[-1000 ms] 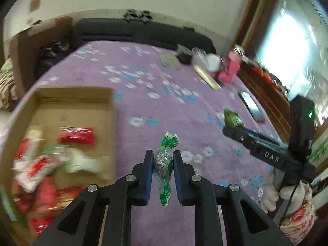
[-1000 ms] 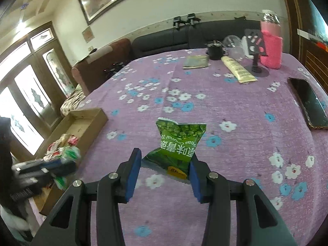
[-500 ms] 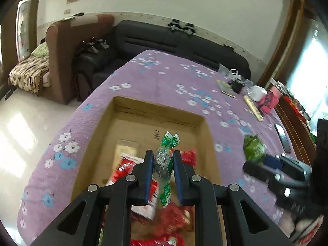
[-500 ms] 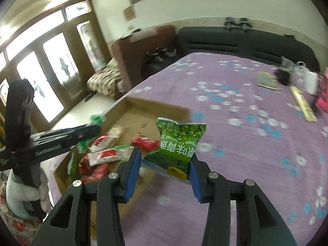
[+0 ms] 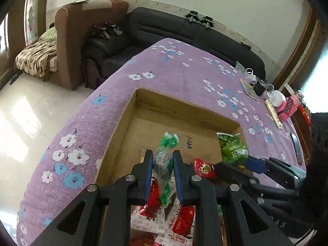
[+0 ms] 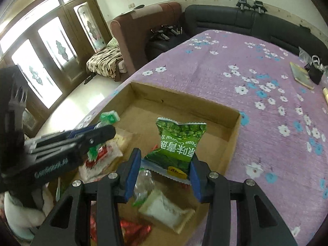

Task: Organize snacks
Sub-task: 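Carry both snacks over the box and open both tools to drop them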

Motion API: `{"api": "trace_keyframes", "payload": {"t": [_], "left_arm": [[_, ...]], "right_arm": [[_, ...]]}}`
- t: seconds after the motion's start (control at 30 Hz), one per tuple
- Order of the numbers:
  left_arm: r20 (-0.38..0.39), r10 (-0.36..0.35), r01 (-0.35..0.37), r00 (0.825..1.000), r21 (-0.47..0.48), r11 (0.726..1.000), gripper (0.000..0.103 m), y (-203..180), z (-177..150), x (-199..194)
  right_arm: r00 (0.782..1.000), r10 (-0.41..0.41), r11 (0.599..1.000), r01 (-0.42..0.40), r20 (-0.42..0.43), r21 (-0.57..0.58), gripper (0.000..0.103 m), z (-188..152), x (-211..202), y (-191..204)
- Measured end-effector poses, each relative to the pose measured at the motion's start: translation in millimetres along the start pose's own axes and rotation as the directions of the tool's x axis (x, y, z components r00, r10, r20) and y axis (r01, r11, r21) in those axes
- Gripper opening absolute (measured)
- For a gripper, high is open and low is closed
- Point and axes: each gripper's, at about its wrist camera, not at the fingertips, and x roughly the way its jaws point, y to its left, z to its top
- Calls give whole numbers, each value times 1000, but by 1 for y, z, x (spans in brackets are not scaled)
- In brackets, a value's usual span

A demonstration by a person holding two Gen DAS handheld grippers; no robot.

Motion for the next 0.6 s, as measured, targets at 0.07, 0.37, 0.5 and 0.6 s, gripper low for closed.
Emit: {"api": "trace_keyframes", "payload": {"t": [0.07,0.37,0.5,0.6], "left_arm": [[13,5,-5,1000,-8,1000,33,3,0,-3],[185,114,-124,976,42,991,70,-12,-12,-50],[280,162,-184,946,52,982,83,-26,-25,-80],[341,196,-224,920,45,974,93,-37,-37,-102]], "right_arm": [[1000,16,1000,-16,4,18,47,2,2,-1],[998,27,1000,-27,63,5,56,-6,-22,5],[994,10,1000,-8,106,-11,58,-19,-47,6],[992,1,1000,0,130,-2,60,-34,-67,1]]}}
